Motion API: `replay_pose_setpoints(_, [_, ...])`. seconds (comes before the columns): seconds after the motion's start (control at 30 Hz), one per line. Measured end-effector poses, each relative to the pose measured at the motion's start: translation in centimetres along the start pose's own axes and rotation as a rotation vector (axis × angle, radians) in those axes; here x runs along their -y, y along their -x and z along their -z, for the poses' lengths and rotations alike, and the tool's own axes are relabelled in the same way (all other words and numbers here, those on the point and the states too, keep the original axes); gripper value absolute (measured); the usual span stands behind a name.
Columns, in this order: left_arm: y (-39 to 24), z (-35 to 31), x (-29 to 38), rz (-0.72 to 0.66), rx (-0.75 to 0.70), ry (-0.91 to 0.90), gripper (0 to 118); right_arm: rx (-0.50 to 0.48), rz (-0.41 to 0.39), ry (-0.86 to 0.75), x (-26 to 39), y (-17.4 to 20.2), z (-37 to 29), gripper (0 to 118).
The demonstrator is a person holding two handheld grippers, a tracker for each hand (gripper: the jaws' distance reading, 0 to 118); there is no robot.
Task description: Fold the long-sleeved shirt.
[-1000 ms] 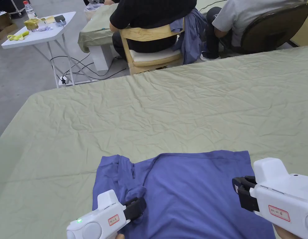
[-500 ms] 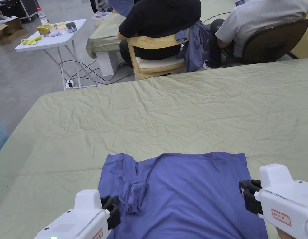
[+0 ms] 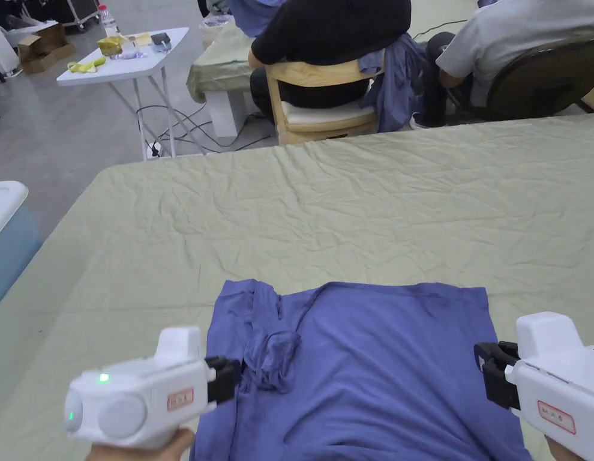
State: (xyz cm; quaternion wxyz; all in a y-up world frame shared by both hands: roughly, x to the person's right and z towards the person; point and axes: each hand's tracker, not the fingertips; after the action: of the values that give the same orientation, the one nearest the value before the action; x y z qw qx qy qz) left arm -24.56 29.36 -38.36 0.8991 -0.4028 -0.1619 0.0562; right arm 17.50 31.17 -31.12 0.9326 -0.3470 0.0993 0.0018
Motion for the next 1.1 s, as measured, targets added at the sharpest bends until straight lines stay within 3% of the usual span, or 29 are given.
replay_pose_setpoints(0.13, [2.0, 3.5, -4.1, 0.043, -0.022, 0.039, 4, -0.005, 0.0, 0.024, -0.4, -0.3, 1.8, 1])
replay_pose_setpoints(0.23, [3.6, 7.1, -7.0, 0.034, -0.055, 0.067, 65, -0.003, -0.001, 0.049, -0.8, -0.6, 3.6, 1])
replay_pose_setpoints(0.5, [8.5, 18.7, -12.8, 0.052, -0.113, 0.147, 62, 0.012, -0.002, 0.123, -1.8, -2.5, 9.6, 1])
replay_pose_setpoints(0.67, [10.8, 24.7, -13.7, -0.034, -0.08, 0.191, 61, 0.027, 0.005, 0.168, -1.6, -3.7, 12.7, 1])
replay_pose_setpoints(0.97, [9.6, 28.0, -11.0, 0.019, -0.126, 0.198, 62, 0.029, 0.01, 0.235, 0.4, -4.3, 14.9, 1])
replay_pose_setpoints(1.0, [9.2, 27.8, -10.9, 0.051, -0.135, 0.199, 57, 0.026, 0.012, 0.238, 0.4, -4.3, 15.0, 1])
replay_pose_setpoints(1.03, [9.1, 27.5, -10.8, 0.061, -0.135, 0.197, 44, 0.024, 0.014, 0.237, 0.4, -4.2, 15.1, 1])
replay_pose_setpoints(1.07, [9.0, 27.1, -10.8, 0.054, -0.138, 0.188, 9, 0.021, 0.016, 0.236, 0.4, -4.2, 15.2, 1])
replay_pose_setpoints(1.1, [9.1, 26.7, -10.7, 0.011, -0.091, 0.167, 9, 0.021, 0.017, 0.235, 0.3, -4.2, 15.2, 1])
